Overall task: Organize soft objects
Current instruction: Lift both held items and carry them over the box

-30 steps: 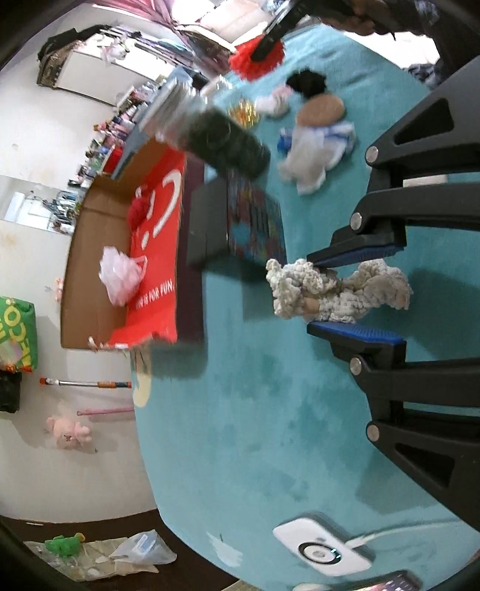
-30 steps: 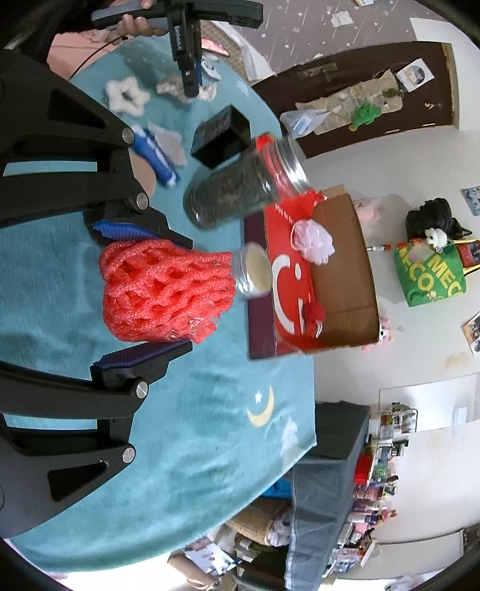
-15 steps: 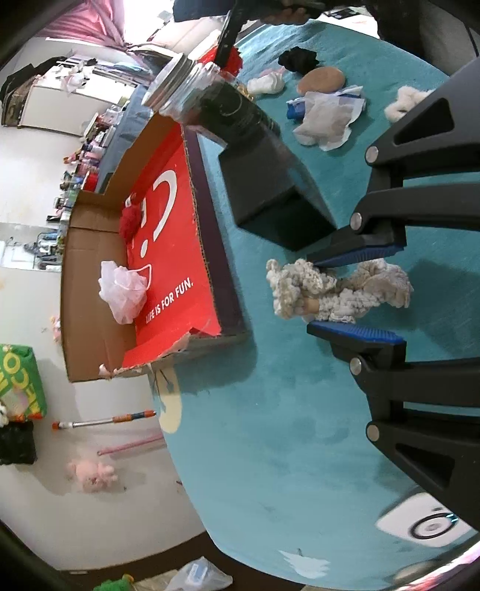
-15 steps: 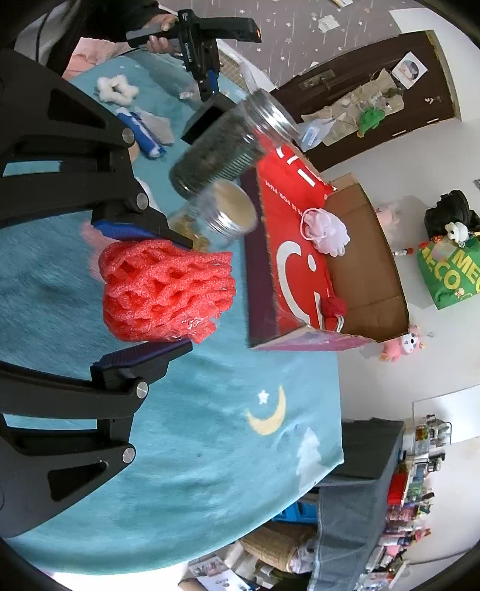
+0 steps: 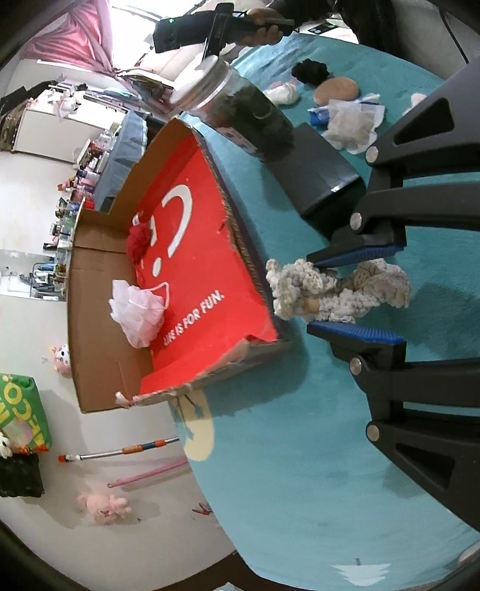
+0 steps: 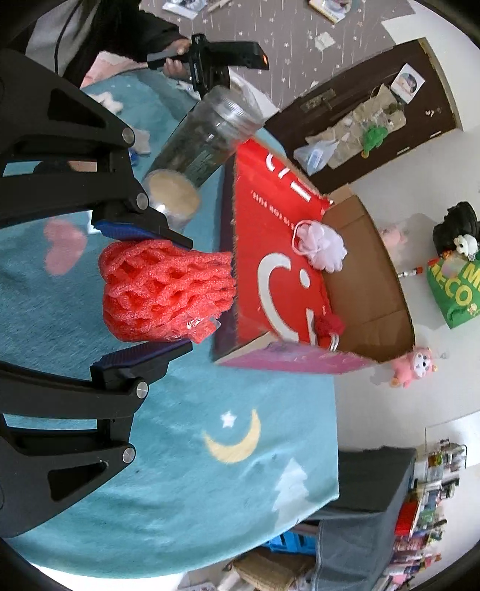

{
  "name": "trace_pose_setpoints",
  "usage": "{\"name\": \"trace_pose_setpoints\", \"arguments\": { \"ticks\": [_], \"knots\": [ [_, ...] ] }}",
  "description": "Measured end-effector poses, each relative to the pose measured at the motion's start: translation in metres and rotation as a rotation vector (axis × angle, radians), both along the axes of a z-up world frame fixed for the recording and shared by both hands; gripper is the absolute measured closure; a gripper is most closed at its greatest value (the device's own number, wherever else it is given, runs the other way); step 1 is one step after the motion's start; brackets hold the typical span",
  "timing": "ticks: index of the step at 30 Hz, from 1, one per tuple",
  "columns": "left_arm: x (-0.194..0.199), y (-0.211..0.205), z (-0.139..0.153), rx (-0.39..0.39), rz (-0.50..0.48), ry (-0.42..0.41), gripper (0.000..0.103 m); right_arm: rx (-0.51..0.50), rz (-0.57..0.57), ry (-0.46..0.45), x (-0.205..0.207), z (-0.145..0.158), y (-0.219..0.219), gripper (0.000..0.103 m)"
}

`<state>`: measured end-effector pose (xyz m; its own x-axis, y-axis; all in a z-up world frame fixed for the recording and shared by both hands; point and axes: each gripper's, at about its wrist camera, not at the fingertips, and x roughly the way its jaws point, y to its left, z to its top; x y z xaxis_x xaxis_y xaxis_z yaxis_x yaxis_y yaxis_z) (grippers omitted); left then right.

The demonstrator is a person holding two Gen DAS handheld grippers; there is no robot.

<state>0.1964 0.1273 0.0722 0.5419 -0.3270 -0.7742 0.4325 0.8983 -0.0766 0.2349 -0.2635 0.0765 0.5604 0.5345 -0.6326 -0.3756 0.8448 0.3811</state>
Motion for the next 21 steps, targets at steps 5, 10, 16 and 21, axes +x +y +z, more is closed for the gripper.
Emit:
{"name": "trace_pose_setpoints", "arguments": {
  "ticks": [5,10,16,21],
  "knots": [
    [0.009,-0.01,0.017,-0.02,-0.035,-0.018,0.072,0.007,0.045,-0.02,0.01,0.014,0.01,0.058],
    [0.027,-0.026,0.032,-0.04,-0.064,-0.021,0.072,-0.002,0.085,-0.049,0.028,0.033,0.028,0.058],
    [0.062,-0.05,0.042,-0.013,-0.02,0.017,0.072,-0.066,0.109,-0.071,0.059,0.051,0.062,0.058],
    [0.104,-0.065,0.044,0.028,0.049,0.081,0.072,-0.121,0.087,-0.047,0.097,0.059,0.088,0.058]
  ]
}}
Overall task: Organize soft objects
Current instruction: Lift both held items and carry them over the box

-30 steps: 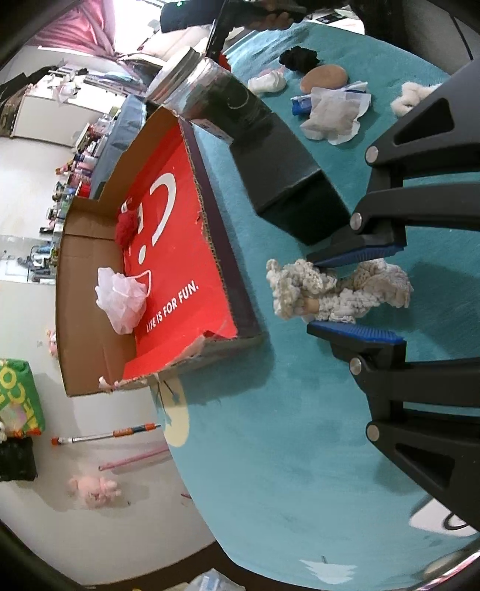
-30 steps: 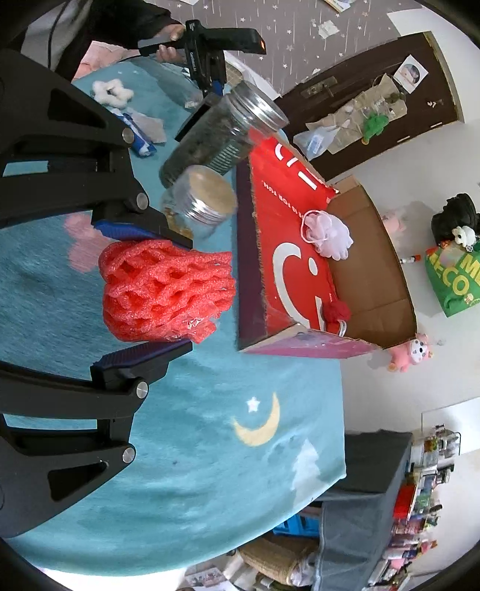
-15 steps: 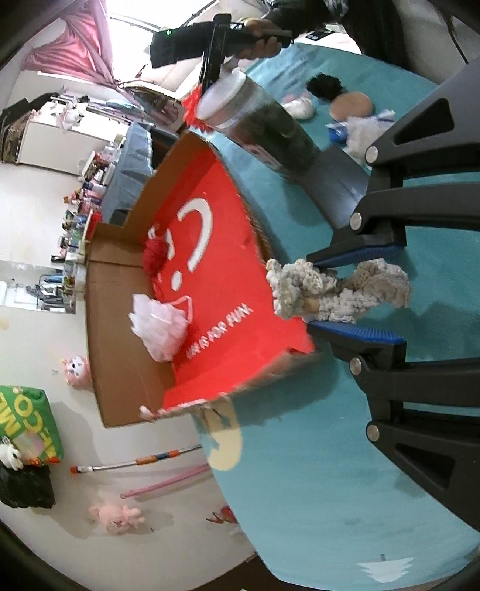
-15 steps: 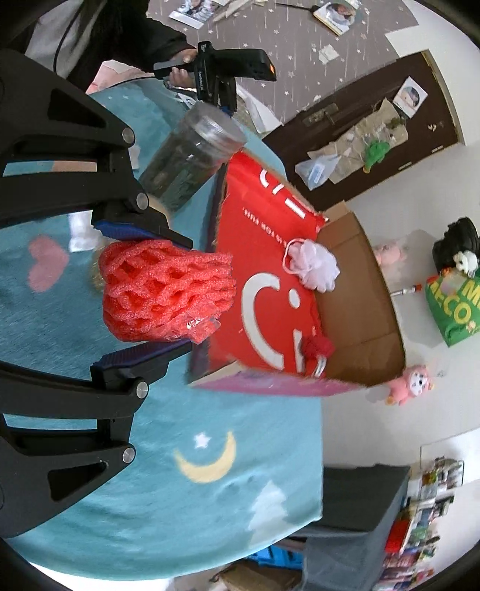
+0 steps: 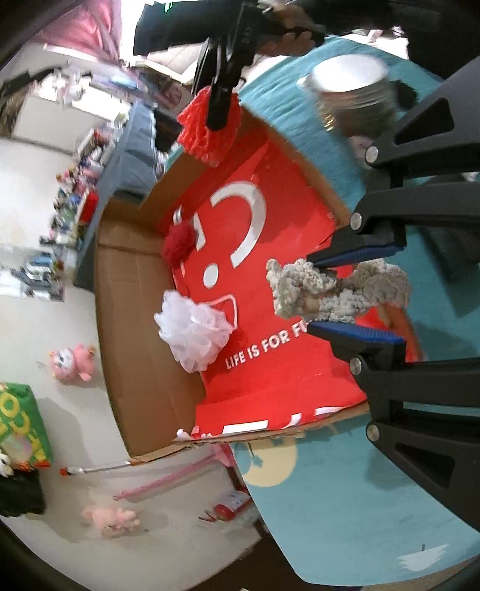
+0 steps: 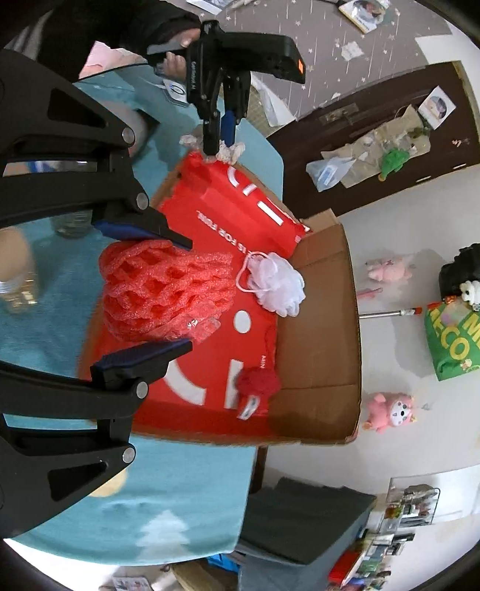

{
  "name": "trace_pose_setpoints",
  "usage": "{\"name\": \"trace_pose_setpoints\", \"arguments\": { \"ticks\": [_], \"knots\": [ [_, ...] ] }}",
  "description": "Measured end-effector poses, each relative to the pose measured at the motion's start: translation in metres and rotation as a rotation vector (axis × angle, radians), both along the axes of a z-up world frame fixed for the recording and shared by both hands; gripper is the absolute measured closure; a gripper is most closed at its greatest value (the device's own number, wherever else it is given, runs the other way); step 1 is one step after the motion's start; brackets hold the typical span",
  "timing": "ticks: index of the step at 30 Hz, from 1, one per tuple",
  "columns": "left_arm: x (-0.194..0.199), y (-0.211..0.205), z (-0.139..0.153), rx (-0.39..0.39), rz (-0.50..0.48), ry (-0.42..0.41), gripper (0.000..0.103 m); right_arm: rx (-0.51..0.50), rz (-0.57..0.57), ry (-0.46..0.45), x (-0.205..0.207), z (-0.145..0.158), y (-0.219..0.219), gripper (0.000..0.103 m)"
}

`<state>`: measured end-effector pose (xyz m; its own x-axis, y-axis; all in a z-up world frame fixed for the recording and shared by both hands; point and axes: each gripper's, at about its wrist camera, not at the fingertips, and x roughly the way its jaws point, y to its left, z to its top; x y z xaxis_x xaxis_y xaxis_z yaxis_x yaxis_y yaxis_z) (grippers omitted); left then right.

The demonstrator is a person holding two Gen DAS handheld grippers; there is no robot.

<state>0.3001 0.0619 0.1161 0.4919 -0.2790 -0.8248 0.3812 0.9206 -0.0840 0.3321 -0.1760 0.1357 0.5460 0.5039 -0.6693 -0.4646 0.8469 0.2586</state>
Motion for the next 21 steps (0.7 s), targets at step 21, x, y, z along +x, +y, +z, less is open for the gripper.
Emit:
{"name": "trace_pose_setpoints", "arguments": {
  "ticks": [21],
  "knots": [
    [0.129,-0.001,-0.066,0.176,0.233,0.188,0.071,-0.298,-0.089,0.161,0.149,-0.051,0.085,0.057]
  ]
}}
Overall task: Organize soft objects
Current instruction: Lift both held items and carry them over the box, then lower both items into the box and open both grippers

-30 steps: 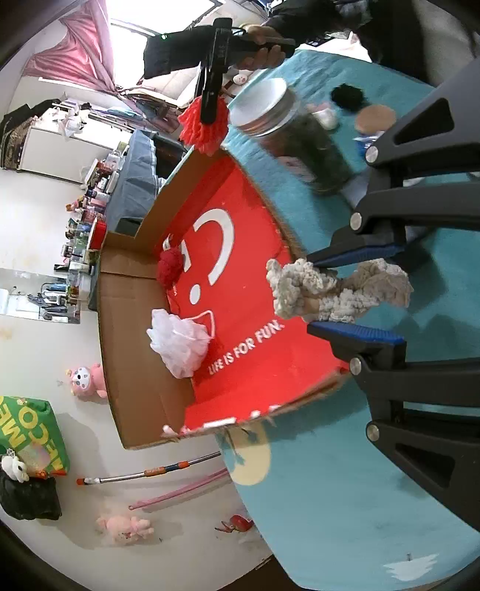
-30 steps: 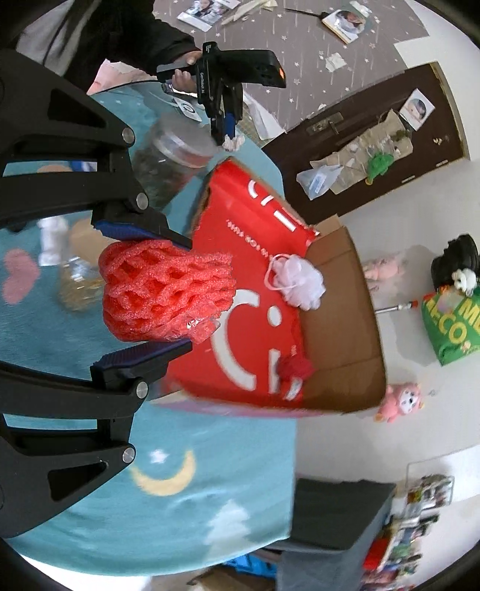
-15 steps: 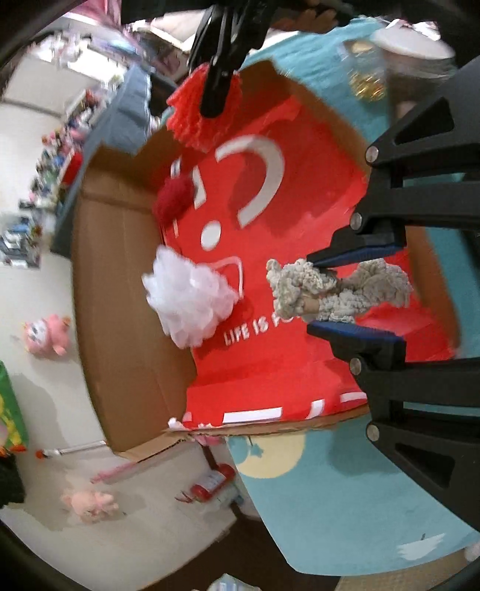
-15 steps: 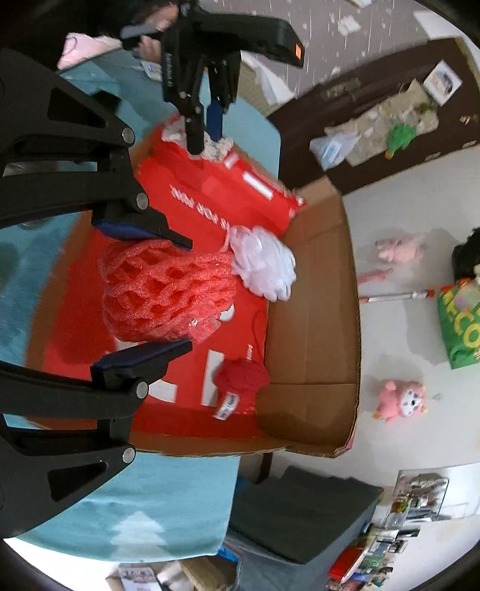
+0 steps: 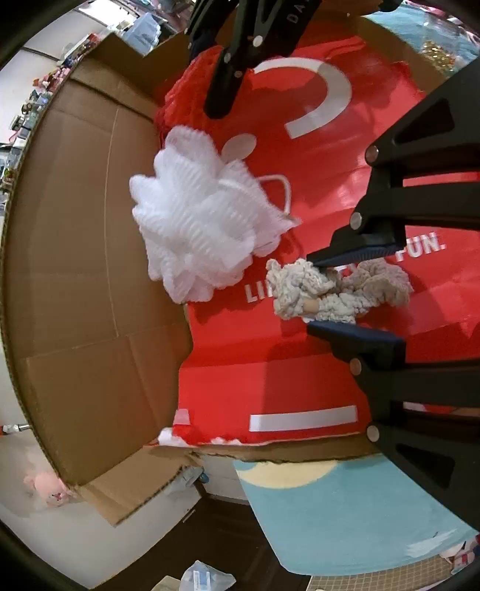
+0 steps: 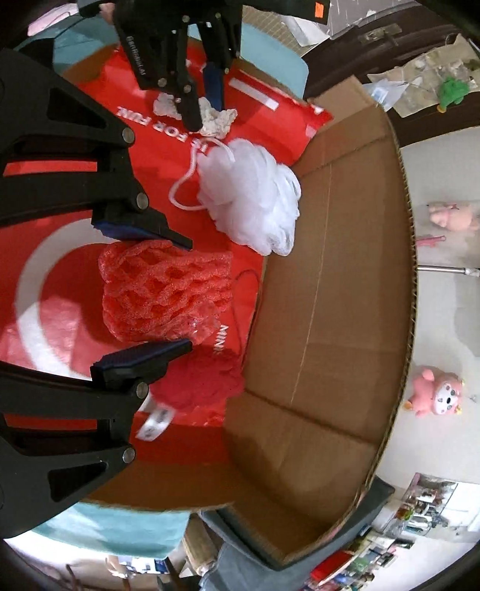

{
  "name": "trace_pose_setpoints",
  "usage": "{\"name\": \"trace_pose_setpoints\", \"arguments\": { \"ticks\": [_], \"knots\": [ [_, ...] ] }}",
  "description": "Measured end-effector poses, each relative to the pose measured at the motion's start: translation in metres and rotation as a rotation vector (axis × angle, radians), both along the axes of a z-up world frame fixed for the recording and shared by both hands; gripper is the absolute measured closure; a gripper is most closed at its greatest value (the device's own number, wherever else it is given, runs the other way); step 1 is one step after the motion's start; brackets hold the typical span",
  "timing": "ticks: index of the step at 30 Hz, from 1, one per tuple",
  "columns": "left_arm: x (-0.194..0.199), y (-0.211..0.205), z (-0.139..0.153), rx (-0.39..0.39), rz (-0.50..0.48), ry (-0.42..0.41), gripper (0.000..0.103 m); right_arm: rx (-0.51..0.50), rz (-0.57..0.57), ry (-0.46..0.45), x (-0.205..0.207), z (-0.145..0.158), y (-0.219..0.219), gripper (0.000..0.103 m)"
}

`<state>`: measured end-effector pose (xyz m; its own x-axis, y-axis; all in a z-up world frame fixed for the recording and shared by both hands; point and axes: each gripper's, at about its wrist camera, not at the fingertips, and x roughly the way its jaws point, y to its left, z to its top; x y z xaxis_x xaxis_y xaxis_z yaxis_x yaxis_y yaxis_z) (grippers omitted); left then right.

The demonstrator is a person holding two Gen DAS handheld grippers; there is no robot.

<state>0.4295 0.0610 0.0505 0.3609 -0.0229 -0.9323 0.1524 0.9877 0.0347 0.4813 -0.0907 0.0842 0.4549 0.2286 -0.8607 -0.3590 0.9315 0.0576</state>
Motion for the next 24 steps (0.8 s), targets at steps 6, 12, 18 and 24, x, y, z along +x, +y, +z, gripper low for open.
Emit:
{"name": "trace_pose_setpoints", "arguments": {
  "ticks": [6,12,18,24],
  "knots": [
    [0.004,-0.001,-0.006,0.008,0.008,-0.002,0.069,-0.018,0.002,0.01,0.012,-0.013,0.008,0.056],
    [0.002,0.0,-0.006,0.01,0.008,-0.009,0.069,-0.027,0.014,0.0,0.011,-0.013,0.008,0.055],
    [-0.006,-0.003,-0.006,0.012,0.003,-0.02,0.064,-0.021,0.003,0.013,0.013,-0.017,0.006,0.052],
    [-0.004,-0.007,-0.001,0.003,-0.006,-0.023,0.056,-0.017,0.013,0.021,0.014,-0.023,0.003,0.051]
  ]
}}
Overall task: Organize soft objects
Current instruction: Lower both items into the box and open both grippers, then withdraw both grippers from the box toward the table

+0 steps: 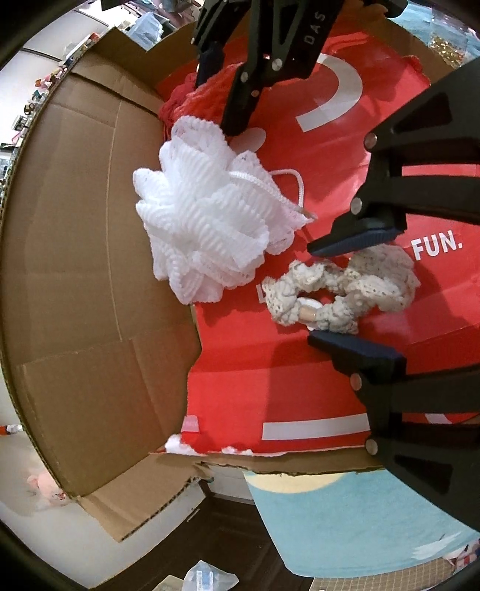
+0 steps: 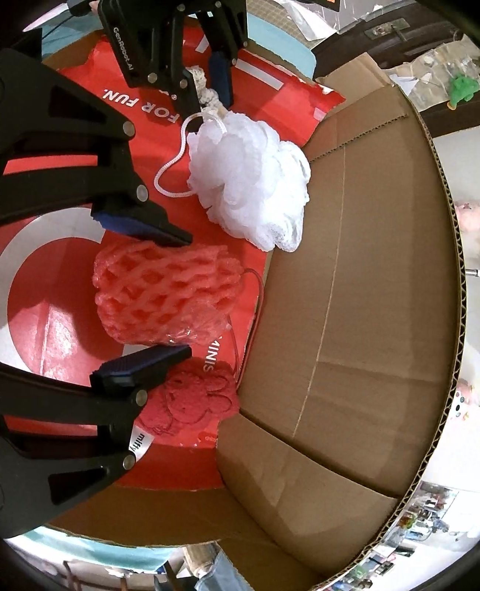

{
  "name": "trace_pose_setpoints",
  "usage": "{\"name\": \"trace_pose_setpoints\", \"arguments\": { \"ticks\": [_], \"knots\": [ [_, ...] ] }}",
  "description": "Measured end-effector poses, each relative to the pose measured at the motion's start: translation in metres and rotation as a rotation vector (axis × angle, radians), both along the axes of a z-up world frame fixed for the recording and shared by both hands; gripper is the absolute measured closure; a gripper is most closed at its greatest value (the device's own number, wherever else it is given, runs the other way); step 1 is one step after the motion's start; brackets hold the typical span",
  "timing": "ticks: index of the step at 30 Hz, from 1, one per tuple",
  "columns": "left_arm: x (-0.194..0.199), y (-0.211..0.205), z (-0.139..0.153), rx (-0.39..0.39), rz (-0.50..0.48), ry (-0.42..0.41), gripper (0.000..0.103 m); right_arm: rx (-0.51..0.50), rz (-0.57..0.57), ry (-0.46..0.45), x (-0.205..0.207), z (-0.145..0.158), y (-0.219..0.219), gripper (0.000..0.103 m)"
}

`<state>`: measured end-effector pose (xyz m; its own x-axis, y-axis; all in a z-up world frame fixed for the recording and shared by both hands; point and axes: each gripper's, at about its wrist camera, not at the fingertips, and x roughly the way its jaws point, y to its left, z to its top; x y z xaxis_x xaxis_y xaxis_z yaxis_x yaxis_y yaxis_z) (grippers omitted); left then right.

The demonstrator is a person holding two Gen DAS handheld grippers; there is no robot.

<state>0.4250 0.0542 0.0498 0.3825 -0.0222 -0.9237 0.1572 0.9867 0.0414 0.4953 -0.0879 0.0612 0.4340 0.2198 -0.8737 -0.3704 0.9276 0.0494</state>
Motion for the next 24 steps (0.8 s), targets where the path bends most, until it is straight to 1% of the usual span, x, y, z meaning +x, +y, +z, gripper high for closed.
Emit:
{"name": "trace_pose_setpoints", "arguments": {
  "ticks": [4,6,10,11,12,13,14,15,20,21,23,24],
  "knots": [
    [-0.013,-0.001,0.002,0.002,-0.008,-0.009,0.05,0.005,0.001,-0.002,-0.003,-0.001,0.002,0.045],
    [-0.015,-0.002,0.003,-0.003,-0.01,-0.011,0.046,0.006,0.001,-0.005,-0.006,-0.001,0.002,0.045],
    [-0.024,-0.005,0.007,-0.003,-0.014,-0.017,0.043,0.019,0.003,-0.003,-0.009,0.004,0.003,0.044],
    [-0.026,-0.005,0.01,-0.006,-0.015,-0.02,0.041,0.019,0.003,-0.006,-0.011,0.006,0.002,0.044],
    [-0.03,-0.005,0.012,-0.01,-0.015,-0.025,0.037,0.019,0.003,-0.013,-0.013,0.009,0.002,0.043],
    [-0.034,-0.005,0.014,-0.01,-0.012,-0.031,0.034,0.021,0.003,-0.019,-0.016,0.012,0.001,0.04],
    [-0.037,-0.003,0.018,-0.008,-0.007,-0.04,0.029,0.025,0.003,-0.027,-0.018,0.015,0.0,0.037],
    [-0.043,-0.003,0.021,-0.012,-0.001,-0.051,0.028,0.026,-0.001,-0.036,-0.02,0.018,-0.002,0.036],
    [-0.064,0.004,0.038,-0.065,0.021,-0.091,0.027,0.03,-0.019,-0.078,-0.036,0.038,-0.008,0.035],
    [-0.07,0.004,0.043,-0.074,0.021,-0.106,0.026,0.035,-0.023,-0.087,-0.04,0.042,-0.01,0.035],
    [-0.081,0.002,0.055,-0.087,0.023,-0.134,0.022,0.043,-0.026,-0.106,-0.048,0.051,-0.015,0.03],
    [-0.088,0.002,0.061,-0.098,0.023,-0.152,0.02,0.042,-0.028,-0.117,-0.052,0.055,-0.017,0.029]
  ]
}}
